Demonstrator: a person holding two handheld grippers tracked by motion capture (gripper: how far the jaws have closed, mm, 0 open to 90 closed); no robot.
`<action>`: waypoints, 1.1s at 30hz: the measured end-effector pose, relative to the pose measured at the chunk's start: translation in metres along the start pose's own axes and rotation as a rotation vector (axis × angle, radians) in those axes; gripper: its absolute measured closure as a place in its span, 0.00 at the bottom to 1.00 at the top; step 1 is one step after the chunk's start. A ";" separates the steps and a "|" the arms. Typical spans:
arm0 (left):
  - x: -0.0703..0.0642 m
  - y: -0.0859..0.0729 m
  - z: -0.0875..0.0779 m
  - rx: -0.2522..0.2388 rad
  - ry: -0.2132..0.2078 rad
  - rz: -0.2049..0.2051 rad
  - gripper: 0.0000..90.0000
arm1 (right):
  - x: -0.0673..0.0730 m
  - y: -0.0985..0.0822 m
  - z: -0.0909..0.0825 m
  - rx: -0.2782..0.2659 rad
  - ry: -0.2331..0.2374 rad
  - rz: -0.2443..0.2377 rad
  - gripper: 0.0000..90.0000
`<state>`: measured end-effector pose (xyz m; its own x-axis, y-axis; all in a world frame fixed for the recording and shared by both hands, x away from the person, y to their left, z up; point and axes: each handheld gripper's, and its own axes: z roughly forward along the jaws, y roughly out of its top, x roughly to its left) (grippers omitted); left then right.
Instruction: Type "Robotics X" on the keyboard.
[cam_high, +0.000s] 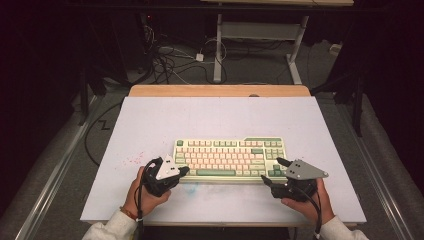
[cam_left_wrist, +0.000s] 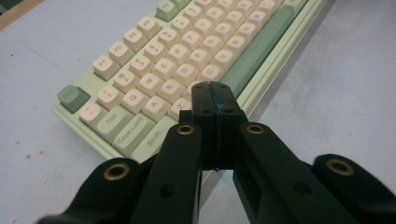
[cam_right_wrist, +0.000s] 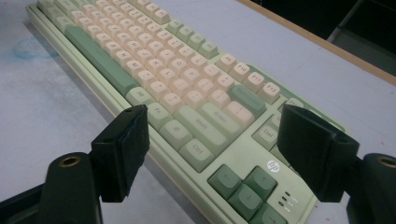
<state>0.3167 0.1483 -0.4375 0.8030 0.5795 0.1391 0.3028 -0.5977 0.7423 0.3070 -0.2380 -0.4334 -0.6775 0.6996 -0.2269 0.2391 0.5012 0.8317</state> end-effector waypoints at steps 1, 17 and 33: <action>0.000 0.002 0.002 0.001 -0.003 0.001 0.97 | 0.000 0.000 0.000 0.000 0.001 -0.003 0.29; 0.005 0.021 0.021 0.043 -0.050 -0.010 0.97 | 0.004 0.002 0.003 -0.003 0.007 -0.023 0.29; 0.005 0.037 0.048 0.099 -0.072 0.007 0.96 | 0.005 0.000 0.004 0.011 0.011 -0.041 0.29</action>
<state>0.3560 0.1024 -0.4404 0.8388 0.5363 0.0936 0.3439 -0.6552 0.6726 0.3065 -0.2323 -0.4363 -0.6945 0.6726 -0.2554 0.2179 0.5350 0.8163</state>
